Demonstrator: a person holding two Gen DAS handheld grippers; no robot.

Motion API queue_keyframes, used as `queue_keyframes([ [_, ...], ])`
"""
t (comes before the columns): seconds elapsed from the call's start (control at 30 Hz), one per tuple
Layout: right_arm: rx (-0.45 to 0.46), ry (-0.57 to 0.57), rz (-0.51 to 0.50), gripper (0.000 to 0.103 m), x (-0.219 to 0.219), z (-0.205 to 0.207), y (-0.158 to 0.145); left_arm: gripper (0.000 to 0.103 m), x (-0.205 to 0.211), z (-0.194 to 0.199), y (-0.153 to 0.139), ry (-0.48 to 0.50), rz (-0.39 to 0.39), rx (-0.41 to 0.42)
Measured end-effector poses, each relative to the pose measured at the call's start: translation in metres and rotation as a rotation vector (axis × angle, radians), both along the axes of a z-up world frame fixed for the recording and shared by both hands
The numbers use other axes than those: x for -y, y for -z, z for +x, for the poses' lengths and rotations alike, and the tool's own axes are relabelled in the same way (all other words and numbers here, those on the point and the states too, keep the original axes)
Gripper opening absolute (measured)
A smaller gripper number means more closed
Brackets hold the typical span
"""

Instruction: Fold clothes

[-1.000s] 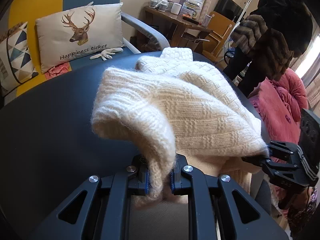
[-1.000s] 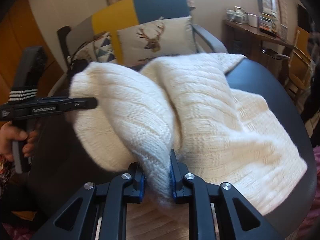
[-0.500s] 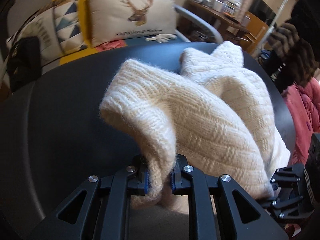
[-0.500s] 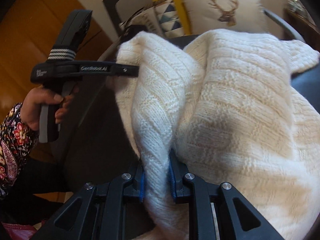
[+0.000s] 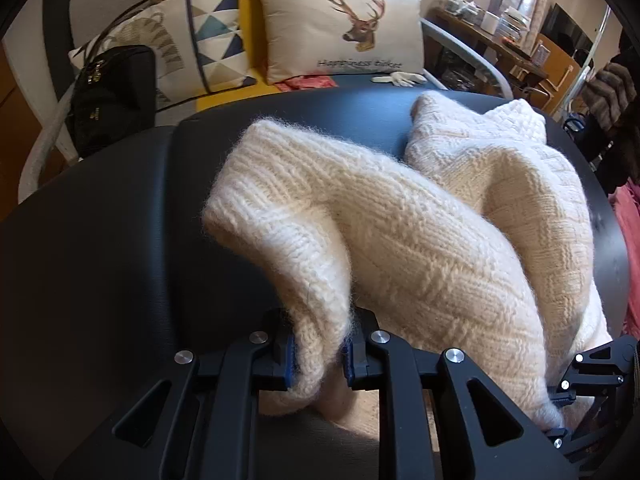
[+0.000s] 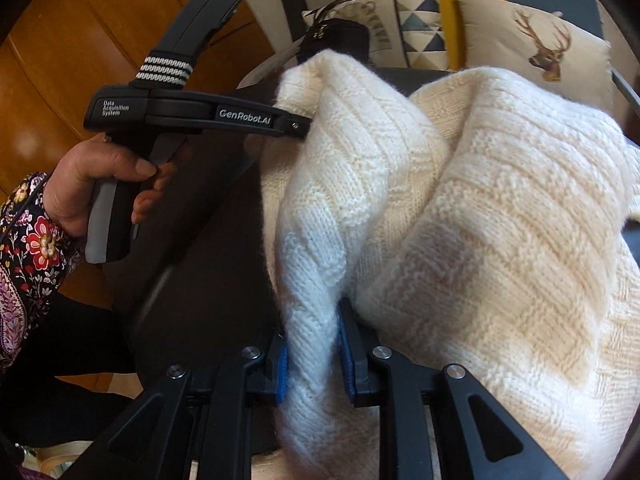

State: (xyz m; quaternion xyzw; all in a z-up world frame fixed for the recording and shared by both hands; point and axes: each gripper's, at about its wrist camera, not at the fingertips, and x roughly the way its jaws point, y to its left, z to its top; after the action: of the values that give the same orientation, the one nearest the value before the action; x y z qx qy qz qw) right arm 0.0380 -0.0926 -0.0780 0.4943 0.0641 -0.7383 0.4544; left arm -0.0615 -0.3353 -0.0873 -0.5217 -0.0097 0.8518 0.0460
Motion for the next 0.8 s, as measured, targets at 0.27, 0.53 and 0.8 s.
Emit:
queue_keyframes([
  [0.27, -0.027, -0.077, -0.004, 0.032, 0.02, 0.019, -0.008, 0.022, 0.034, 0.002, 0.009, -0.072, -0.004, -0.041],
  [0.53, -0.11, 0.006, -0.211, 0.032, -0.091, -0.001, -0.068, 0.026, 0.039, 0.011, 0.008, -0.113, 0.034, -0.08],
  [0.8, -0.247, 0.325, 0.002, 0.032, -0.15, -0.106, -0.062, 0.026, 0.035, 0.033, -0.005, -0.17, 0.096, -0.114],
])
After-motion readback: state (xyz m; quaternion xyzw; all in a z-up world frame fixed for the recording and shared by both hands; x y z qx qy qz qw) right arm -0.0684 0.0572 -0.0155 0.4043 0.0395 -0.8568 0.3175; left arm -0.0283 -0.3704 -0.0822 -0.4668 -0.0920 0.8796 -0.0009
